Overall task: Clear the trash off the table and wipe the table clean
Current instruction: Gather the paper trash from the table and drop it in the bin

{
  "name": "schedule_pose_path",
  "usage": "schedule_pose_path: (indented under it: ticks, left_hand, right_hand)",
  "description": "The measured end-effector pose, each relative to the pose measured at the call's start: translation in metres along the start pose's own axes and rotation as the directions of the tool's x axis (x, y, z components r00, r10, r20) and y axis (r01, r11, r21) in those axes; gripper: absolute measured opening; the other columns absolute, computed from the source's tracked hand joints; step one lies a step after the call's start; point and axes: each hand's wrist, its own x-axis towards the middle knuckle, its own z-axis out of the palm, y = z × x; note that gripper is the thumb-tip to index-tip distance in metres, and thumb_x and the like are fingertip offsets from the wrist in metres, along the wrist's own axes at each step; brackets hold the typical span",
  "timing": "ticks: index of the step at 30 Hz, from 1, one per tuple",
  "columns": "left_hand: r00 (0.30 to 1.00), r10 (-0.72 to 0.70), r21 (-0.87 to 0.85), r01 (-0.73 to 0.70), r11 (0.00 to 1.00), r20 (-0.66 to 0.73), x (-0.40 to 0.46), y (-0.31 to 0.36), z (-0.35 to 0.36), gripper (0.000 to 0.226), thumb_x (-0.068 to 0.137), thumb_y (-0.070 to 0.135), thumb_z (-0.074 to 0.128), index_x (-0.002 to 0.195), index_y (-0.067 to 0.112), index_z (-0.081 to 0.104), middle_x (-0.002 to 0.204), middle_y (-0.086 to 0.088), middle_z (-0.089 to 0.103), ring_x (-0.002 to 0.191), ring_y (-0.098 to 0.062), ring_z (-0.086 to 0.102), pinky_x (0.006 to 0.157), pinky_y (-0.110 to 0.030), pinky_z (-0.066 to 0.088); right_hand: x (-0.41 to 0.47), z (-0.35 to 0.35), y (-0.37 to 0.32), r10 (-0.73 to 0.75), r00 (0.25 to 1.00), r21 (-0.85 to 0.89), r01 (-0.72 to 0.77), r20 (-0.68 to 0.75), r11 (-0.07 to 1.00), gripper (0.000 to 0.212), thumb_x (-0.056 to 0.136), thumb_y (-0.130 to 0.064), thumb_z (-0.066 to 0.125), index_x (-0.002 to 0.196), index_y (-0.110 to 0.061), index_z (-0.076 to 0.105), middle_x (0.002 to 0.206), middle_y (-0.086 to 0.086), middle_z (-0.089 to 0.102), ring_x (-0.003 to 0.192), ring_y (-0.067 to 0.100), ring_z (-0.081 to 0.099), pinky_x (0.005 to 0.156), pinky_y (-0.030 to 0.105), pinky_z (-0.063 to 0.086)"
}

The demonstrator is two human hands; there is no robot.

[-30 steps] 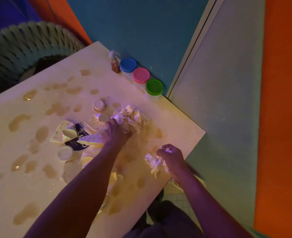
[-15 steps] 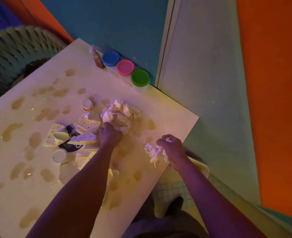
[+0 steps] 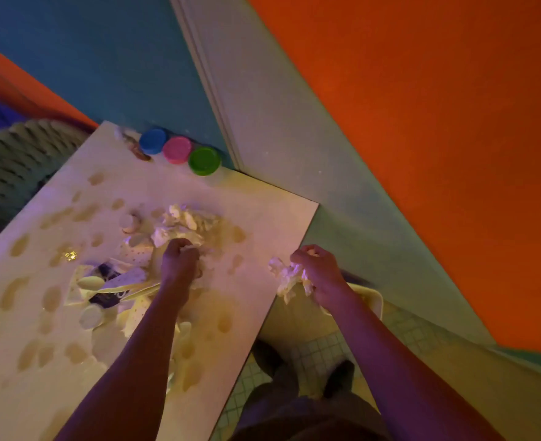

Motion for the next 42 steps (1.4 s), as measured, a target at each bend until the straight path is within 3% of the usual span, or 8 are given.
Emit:
schedule_pose_path:
  ticks: [4,8,14,19,23,35,39,42]
  left_hand:
    - [0.981,0.031,-0.046,-0.022,0.999,0.193,-0.056,0.017,0.039,0.044,0.083,-0.009,0.038,0.098,0.021,0.065,0.056,0.002,0.059,0.037,-0.011,0.041,0.044,-0.018,0.031]
    - [0.964,-0.009,0.015,0.005,1.000,0.266,-0.109,0.026,0.084,0.027,0.083,0.001,0.045,0.078,0.019,0.065,0.066,-0.010,0.064,0.040,-0.015,0.052,0.051,-0.023,0.036]
    - [0.933,-0.055,0.038,0.044,0.998,0.357,-0.174,0.026,0.151,0.028,0.083,0.007,0.048,0.060,0.013,0.063,0.053,-0.004,0.066,0.049,-0.024,0.060,0.056,-0.032,0.049]
    - [0.897,0.000,0.195,-0.095,0.976,0.442,-0.203,0.007,0.203,0.024,0.087,0.037,0.065,0.074,0.018,0.066,0.072,-0.002,0.067,0.071,-0.024,0.062,0.070,-0.041,0.056]
    - [0.857,-0.013,0.295,-0.163,0.942,0.516,-0.219,-0.013,0.231,0.011,0.074,0.019,0.075,0.079,0.015,0.066,0.070,-0.007,0.068,0.059,-0.020,0.060,0.061,-0.049,0.058]
    - [0.827,-0.176,0.272,0.029,0.962,0.535,-0.187,-0.104,0.309,0.012,0.087,0.005,0.059,0.097,0.007,0.065,0.080,-0.010,0.066,0.058,-0.016,0.064,0.045,-0.024,0.049]
    - [0.849,-0.156,0.235,0.039,0.971,0.505,-0.152,-0.140,0.333,0.012,0.085,0.002,0.064,0.092,0.011,0.065,0.086,-0.010,0.067,0.068,-0.020,0.067,0.052,-0.031,0.057]
    - [0.858,-0.100,0.328,-0.084,0.941,0.504,-0.110,-0.180,0.359,0.011,0.077,0.022,0.069,0.087,0.027,0.069,0.091,-0.005,0.072,0.074,-0.023,0.071,0.062,-0.041,0.061]
  right_hand:
    - [-0.009,-0.045,-0.005,-0.015,0.999,0.057,0.018,-0.047,0.998,0.023,0.075,0.004,0.067,0.065,-0.016,0.063,0.055,0.010,0.060,0.052,0.020,0.048,0.052,0.025,0.034]
    - [-0.020,-0.101,-0.006,-0.024,0.995,0.120,0.036,-0.100,0.992,0.019,0.077,0.004,0.066,0.066,-0.011,0.061,0.047,0.005,0.059,0.042,0.015,0.048,0.045,0.020,0.034]
    - [-0.035,-0.183,0.013,0.032,0.968,0.260,0.035,-0.248,0.965,0.022,0.073,0.005,0.071,0.067,-0.013,0.061,0.059,0.006,0.055,0.054,0.020,0.053,0.055,0.028,0.044]
    - [-0.046,-0.238,0.037,0.090,0.930,0.343,0.041,-0.357,0.938,0.022,0.075,0.005,0.071,0.070,-0.013,0.060,0.063,0.008,0.056,0.058,0.021,0.053,0.059,0.032,0.044]
    - [-0.050,-0.262,0.057,0.121,0.909,0.406,0.056,-0.398,0.912,0.023,0.077,0.008,0.067,0.071,-0.012,0.056,0.062,0.009,0.052,0.055,0.021,0.050,0.048,0.024,0.042]
    - [0.012,-0.284,0.130,0.261,0.843,0.474,-0.008,-0.471,0.880,0.027,0.075,0.011,0.064,0.068,-0.013,0.053,0.061,0.010,0.051,0.054,0.021,0.050,0.052,0.028,0.044]
    - [0.061,-0.282,0.154,0.225,0.842,0.388,-0.020,-0.490,0.922,0.030,0.074,0.010,0.064,0.064,-0.016,0.054,0.060,0.006,0.053,0.049,0.019,0.047,0.043,0.021,0.039]
    - [0.109,-0.283,0.180,0.185,0.865,0.336,-0.020,-0.467,0.942,0.025,0.075,0.010,0.064,0.073,-0.015,0.065,0.069,0.008,0.061,0.057,0.021,0.057,0.051,0.027,0.049]
